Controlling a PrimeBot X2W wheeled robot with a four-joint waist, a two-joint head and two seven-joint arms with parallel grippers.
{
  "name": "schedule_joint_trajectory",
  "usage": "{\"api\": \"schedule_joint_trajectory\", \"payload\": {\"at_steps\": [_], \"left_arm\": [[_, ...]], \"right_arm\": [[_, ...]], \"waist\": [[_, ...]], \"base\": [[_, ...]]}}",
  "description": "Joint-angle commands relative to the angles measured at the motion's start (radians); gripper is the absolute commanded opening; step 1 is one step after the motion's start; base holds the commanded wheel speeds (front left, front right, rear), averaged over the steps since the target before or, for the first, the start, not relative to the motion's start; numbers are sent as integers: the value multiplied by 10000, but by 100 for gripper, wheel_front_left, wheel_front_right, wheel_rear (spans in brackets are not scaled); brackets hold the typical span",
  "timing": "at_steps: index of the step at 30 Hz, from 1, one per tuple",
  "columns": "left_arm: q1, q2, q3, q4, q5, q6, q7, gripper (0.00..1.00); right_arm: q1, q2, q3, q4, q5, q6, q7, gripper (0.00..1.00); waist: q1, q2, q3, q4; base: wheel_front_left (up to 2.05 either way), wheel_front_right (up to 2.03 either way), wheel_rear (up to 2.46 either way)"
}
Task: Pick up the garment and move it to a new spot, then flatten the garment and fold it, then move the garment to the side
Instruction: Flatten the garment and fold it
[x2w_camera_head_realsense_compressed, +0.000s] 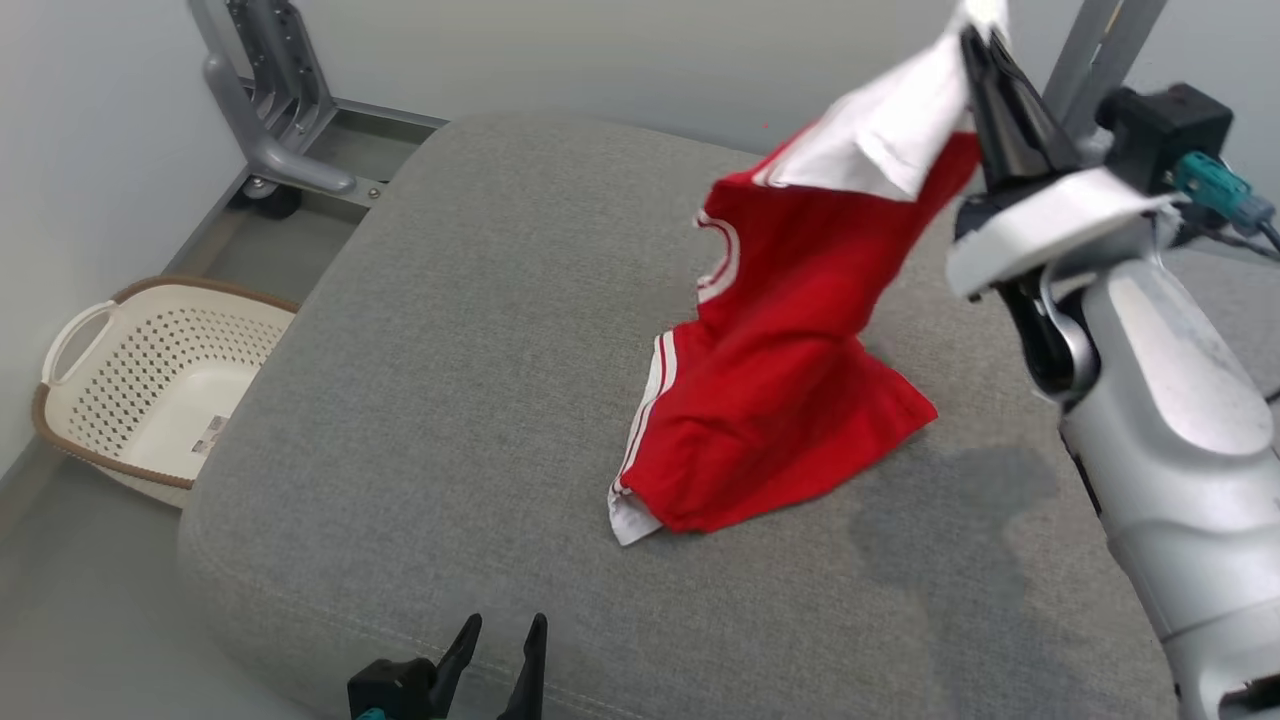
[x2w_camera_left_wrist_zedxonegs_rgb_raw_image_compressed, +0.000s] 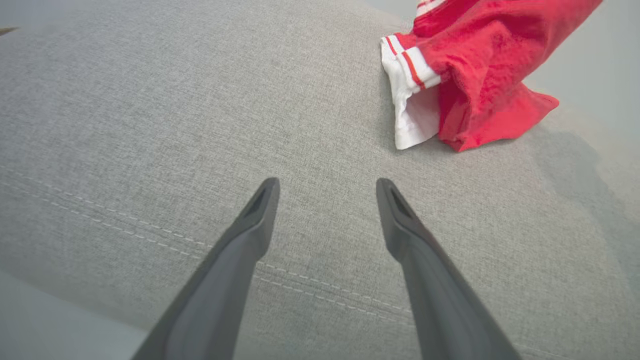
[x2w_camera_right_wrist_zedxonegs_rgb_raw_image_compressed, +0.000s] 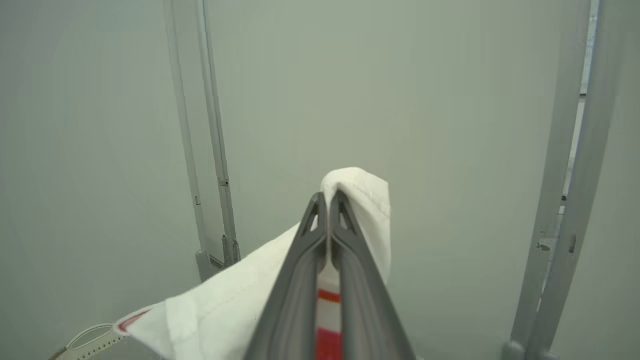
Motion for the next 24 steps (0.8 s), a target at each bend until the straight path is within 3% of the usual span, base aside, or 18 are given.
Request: {"api": "schedule_joint_trajectory", "payload": {"at_steps": [1,5,11,13,14,15,19,24], "left_arm": [[16,18,14,-22,-59,47,0,100],[-71,18,57,1,-41,64,0,100],[-371,18,-4,28,79,11,0,100],[-454,18,-89,90,100,-8,0,100],[-475,18,-120,101,115,-14,0,100],[-491,18,-141,118,125,-12,-1,100],[-439,18,-109,218,116,-38,0,100],[-356,18,38,327,111,-58,0,100]], "right_arm": [[605,-289,-279,88,55,-5,-27,0],[1671,-838,-1213,560,-120,-5,-27,0],[2233,-1164,-2301,1564,-573,-3,-27,0],[2226,-1281,-2823,2373,-876,-5,-27,37],[2171,-1288,-3002,2784,-978,-5,-20,92],[2069,-1266,-3133,3144,-1060,-5,-13,100],[1741,-1212,-3496,3757,-1454,-5,-26,100],[1980,-804,-3627,3245,-1998,-3,-22,100]], "waist": [[0,0,62,-378],[0,0,153,-835],[0,0,379,-1166],[0,0,455,-1210],[0,0,467,-1207],[0,0,475,-1200],[0,0,472,-1176],[0,0,350,-1209]], "base": [[0,0,0],[0,0,0],[0,0,0],[0,0,0],[0,0,0],[0,0,0],[0,0,0],[0,0,0]]}}
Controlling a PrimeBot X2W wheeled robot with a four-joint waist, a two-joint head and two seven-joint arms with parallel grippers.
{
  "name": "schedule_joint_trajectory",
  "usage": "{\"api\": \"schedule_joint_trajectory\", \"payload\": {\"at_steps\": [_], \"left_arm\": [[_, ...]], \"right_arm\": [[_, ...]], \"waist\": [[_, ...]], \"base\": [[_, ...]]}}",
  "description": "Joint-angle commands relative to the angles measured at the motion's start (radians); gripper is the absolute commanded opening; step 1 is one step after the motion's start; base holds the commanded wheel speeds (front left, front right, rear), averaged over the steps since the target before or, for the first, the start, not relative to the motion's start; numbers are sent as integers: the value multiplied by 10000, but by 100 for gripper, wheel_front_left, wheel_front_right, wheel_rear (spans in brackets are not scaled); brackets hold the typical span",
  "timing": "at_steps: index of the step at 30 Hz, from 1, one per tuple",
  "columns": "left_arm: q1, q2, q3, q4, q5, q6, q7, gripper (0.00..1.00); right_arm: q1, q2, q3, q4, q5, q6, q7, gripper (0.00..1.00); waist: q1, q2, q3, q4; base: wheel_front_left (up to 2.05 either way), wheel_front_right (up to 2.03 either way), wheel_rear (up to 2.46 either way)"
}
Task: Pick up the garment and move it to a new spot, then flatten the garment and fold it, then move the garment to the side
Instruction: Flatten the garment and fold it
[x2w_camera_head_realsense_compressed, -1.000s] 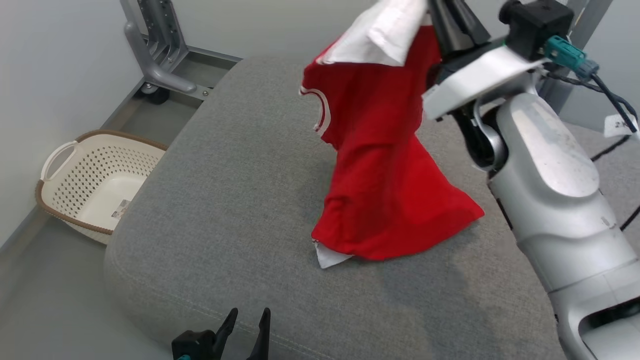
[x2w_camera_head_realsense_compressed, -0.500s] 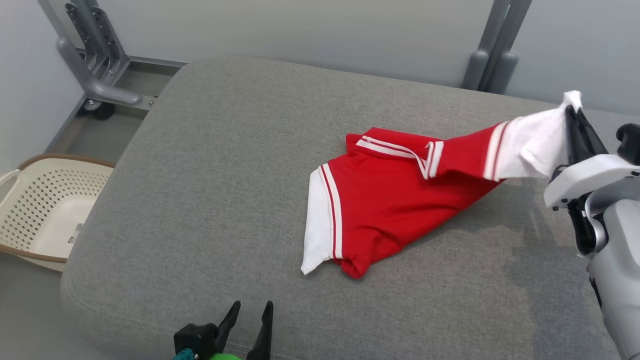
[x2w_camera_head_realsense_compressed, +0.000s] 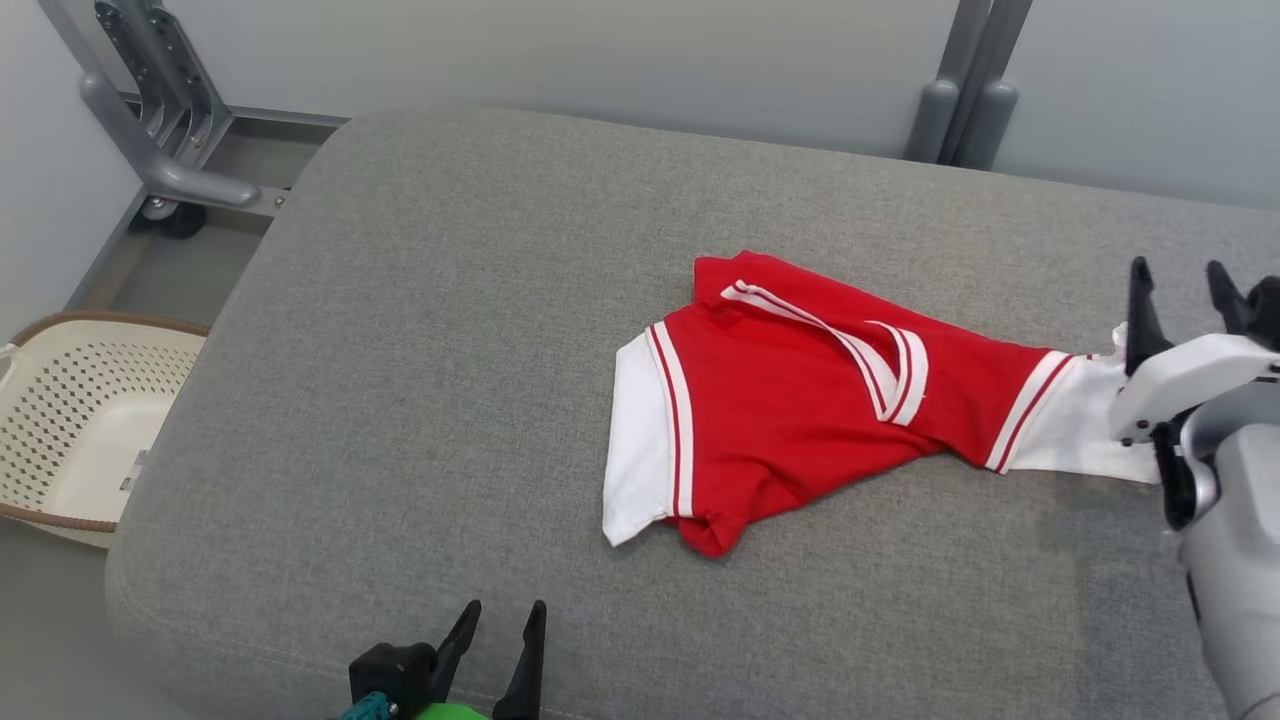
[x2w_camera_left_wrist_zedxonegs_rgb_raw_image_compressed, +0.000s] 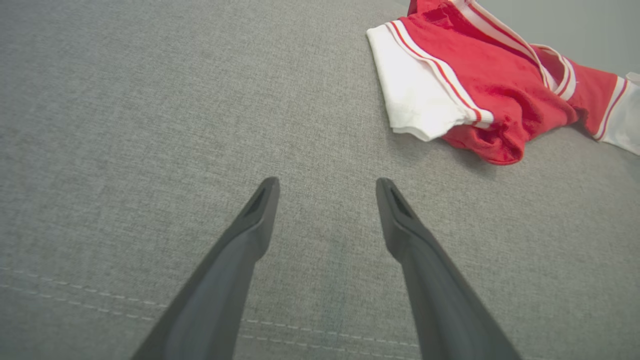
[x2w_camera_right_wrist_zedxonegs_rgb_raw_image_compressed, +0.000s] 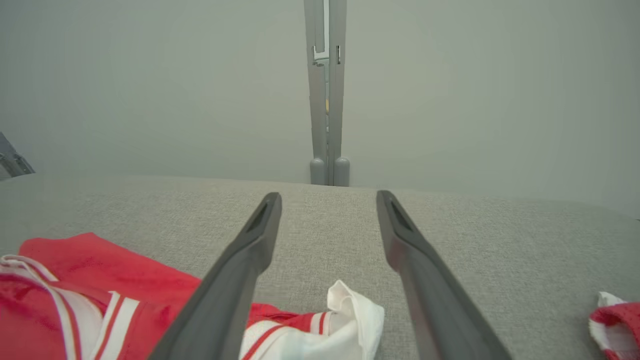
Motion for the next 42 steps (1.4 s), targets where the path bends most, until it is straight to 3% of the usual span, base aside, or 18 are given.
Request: {"api": "schedule_joint_trajectory", "payload": {"at_steps": [1,8,23,33,42], "left_arm": [[19,18,70,8,51,-33,2,100],[56,18,47,-70,2,-38,2,100],[171,18,47,-52,-67,-58,2,100],[73,18,-65,-4,-263,-8,2,100],[83,18,-159,-127,-377,43,2,100]], "right_arm": [[161,172,146,-102,-64,-3,-23,100],[596,956,1568,-804,279,-5,-24,100],[1686,1131,3716,-500,1266,-5,-26,100],[1144,1000,4107,287,822,-5,-26,100],[733,966,3384,1386,66,-5,-26,100]], "waist": [[0,0,-44,-23],[0,0,-135,-63],[0,0,-68,122],[0,0,155,564],[0,0,281,764]], "base": [[0,0,0],[0,0,0],[0,0,0],[0,0,0],[0,0,0]]}}
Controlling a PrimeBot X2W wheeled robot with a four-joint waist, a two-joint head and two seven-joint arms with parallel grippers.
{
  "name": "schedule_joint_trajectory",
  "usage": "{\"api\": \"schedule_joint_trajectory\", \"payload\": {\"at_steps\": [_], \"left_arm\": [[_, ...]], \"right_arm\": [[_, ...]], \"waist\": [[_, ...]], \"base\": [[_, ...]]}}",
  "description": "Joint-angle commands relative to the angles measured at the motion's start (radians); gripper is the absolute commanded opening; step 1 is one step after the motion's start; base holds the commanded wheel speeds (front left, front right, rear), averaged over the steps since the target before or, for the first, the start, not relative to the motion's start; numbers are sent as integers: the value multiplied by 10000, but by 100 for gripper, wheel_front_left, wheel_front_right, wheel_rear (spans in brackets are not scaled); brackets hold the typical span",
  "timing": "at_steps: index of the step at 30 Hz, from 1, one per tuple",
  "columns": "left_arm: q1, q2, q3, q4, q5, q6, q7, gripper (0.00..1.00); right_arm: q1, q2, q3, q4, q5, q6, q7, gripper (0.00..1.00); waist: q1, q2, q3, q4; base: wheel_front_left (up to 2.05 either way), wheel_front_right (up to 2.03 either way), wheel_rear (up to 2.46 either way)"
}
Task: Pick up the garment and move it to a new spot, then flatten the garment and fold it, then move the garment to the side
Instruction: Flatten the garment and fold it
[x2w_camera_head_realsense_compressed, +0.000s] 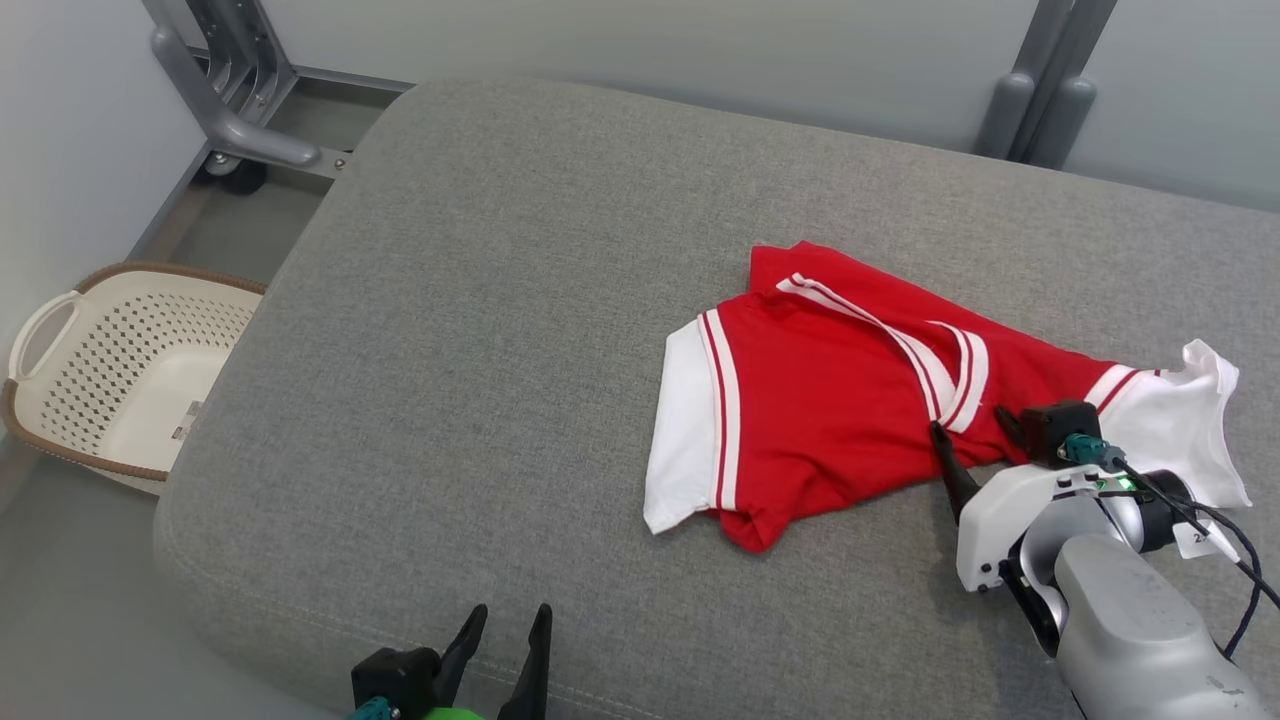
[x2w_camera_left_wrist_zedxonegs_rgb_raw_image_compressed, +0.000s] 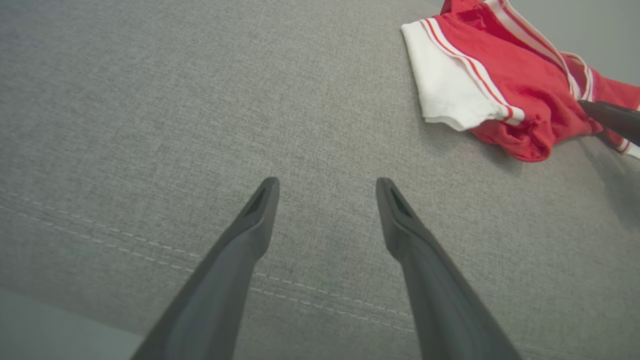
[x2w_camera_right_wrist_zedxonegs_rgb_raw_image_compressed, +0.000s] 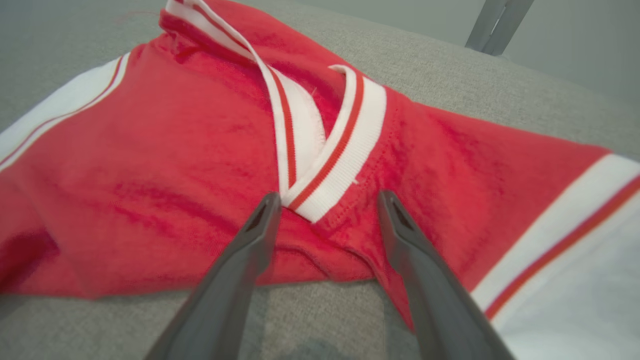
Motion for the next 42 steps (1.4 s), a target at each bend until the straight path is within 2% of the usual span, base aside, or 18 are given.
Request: {"api": "schedule_joint_trajectory", "payload": {"at_steps": [1,2,3,4,5,6,7,12,19,26,31,32,33,34,38,42], "left_arm": [[-24,18,-19,-45,-88,38,2,100],[-25,18,-20,-65,-88,43,2,100],[-27,18,-19,-79,-93,48,2,100],[-33,18,-19,-89,-97,53,2,100],[-45,18,-16,-101,-103,55,2,100],[-62,18,-21,-110,-109,55,2,100],[-83,18,-33,-114,-108,54,2,100],[-177,18,-45,-122,-113,61,2,100],[145,18,250,-63,34,56,3,100],[280,18,408,-39,132,-26,3,100],[313,19,395,-45,83,-64,3,100],[327,19,394,-41,63,-54,3,100],[338,19,379,-24,52,-59,3,100],[342,19,371,-3,50,-65,3,100],[296,19,340,70,54,-90,3,100],[327,19,333,90,117,-102,3,100]], "right_arm": [[-96,7,-116,113,-108,-5,-26,100],[-130,33,-186,151,-192,-5,-26,91],[-165,37,-251,179,-266,-5,-26,67],[-187,42,-303,194,-330,-5,-26,48],[-200,60,-351,212,-395,-5,-26,37],[-207,76,-402,225,-445,-5,-26,12],[-212,83,-457,231,-481,-5,-26,0],[-198,125,-719,-250,-596,-5,-26,0],[249,-68,-918,-1881,-670,-5,-28,0],[1355,-935,-1280,-3166,-745,-5,-26,0],[2003,-1440,-1648,-3055,-695,-6,-26,0],[2145,-1526,-1753,-2932,-654,-6,-26,9],[2267,-1623,-1856,-2758,-667,-6,-9,42],[2358,-1695,-2019,-2579,-660,-6,38,98],[2528,-1842,-2822,-2136,-718,-5,3,100],[2287,-1587,-3127,-2482,-897,-5,-20,100]], "waist": [[0,0,32,-1],[0,0,45,-11],[0,0,62,-24],[0,0,81,-40],[0,0,102,-56],[0,0,120,-71],[0,0,134,-83],[0,0,134,-119],[0,0,-228,-578],[0,0,-727,-1422],[0,0,-837,-1790],[0,0,-852,-1857],[0,0,-860,-1910],[0,0,-872,-1951],[0,0,-897,-2004],[0,0,-925,-1960]], "base": [[0,0,0],[0,0,0],[0,0,0],[0,0,0],[0,0,0],[0,0,0],[0,0,0],[0,0,0],[0,0,0],[0,0,0],[0,0,0],[0,0,0],[0,0,0],[0,0,0],[0,0,0],[0,0,0]]}}
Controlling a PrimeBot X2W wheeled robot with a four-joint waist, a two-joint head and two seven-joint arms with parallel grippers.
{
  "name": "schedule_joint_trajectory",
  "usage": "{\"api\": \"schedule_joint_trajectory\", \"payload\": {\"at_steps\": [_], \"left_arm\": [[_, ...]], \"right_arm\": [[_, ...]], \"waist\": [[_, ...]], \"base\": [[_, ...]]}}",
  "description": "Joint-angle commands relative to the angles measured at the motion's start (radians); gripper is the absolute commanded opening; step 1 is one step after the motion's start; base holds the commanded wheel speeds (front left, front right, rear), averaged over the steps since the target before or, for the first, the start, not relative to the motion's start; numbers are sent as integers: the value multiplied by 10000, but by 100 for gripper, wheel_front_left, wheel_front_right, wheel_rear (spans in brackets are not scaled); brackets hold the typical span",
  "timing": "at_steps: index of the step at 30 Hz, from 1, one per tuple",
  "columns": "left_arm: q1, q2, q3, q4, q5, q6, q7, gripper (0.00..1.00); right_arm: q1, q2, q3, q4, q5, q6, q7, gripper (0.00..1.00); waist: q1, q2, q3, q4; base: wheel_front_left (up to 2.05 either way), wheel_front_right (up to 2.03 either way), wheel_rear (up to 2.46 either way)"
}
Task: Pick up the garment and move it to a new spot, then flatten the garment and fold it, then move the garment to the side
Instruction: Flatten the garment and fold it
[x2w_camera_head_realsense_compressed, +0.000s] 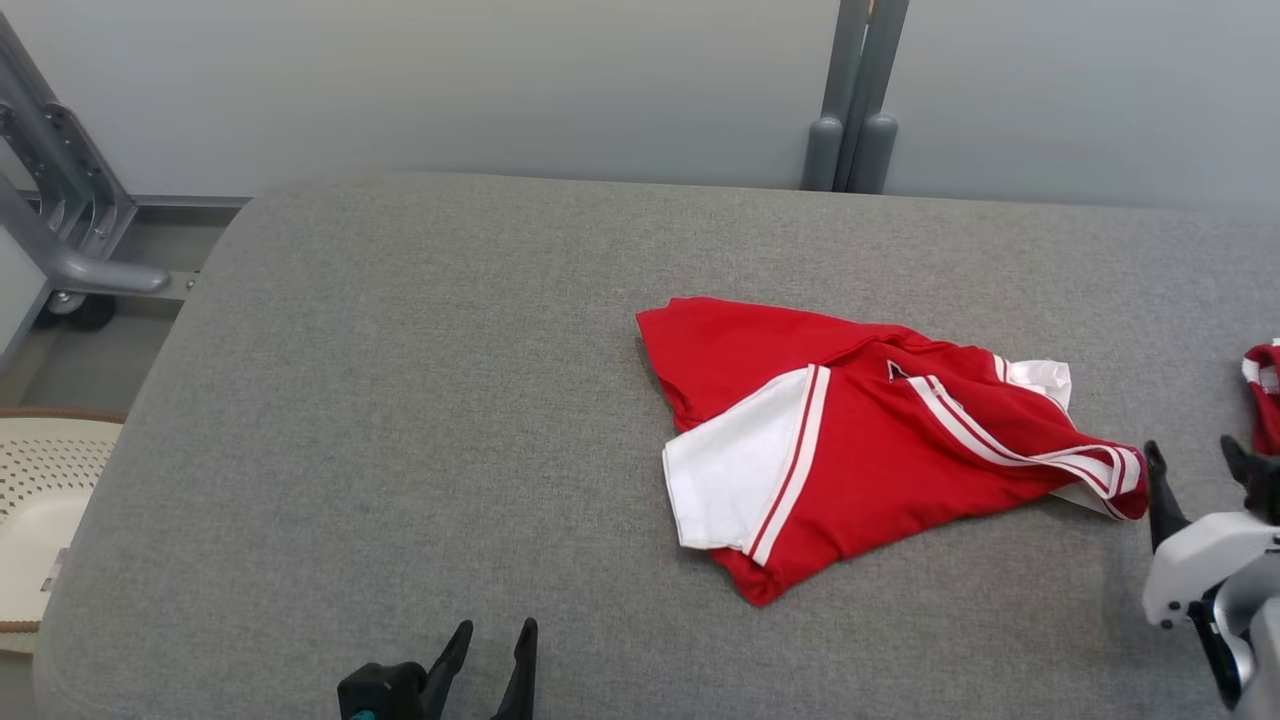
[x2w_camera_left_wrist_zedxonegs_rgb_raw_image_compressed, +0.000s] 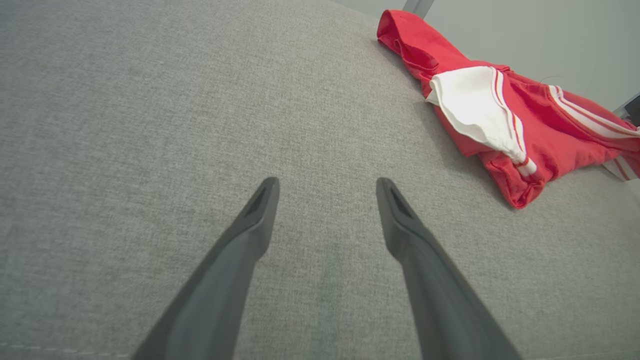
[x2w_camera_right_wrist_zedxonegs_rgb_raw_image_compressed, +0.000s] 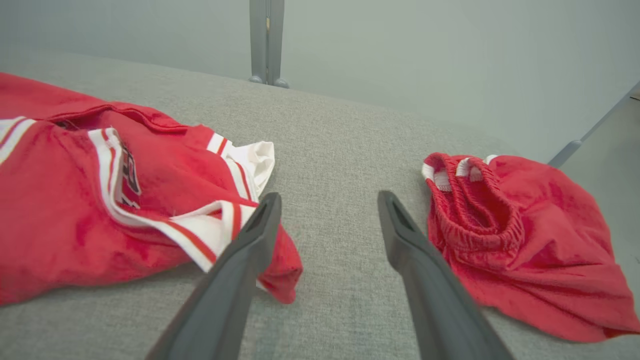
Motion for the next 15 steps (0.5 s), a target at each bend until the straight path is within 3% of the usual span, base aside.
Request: {"api": "schedule_joint_trajectory", "payload": {"at_steps": [1,8,15], "left_arm": [[114,21,-22,34,20,-18,3,100],[113,21,-107,5,-32,-44,3,100],[45,21,-281,29,-128,-48,3,100]], "right_arm": [[-168,138,66,-110,-83,-5,-31,100],[-582,1165,1288,-676,73,-5,-39,100],[-1222,2035,3428,-250,641,-5,180,100]], "waist": [[0,-1,-3,45],[0,-1,20,498],[0,-1,219,1225]], "base": [[0,0,0],[0,0,0],[0,0,0]]}}
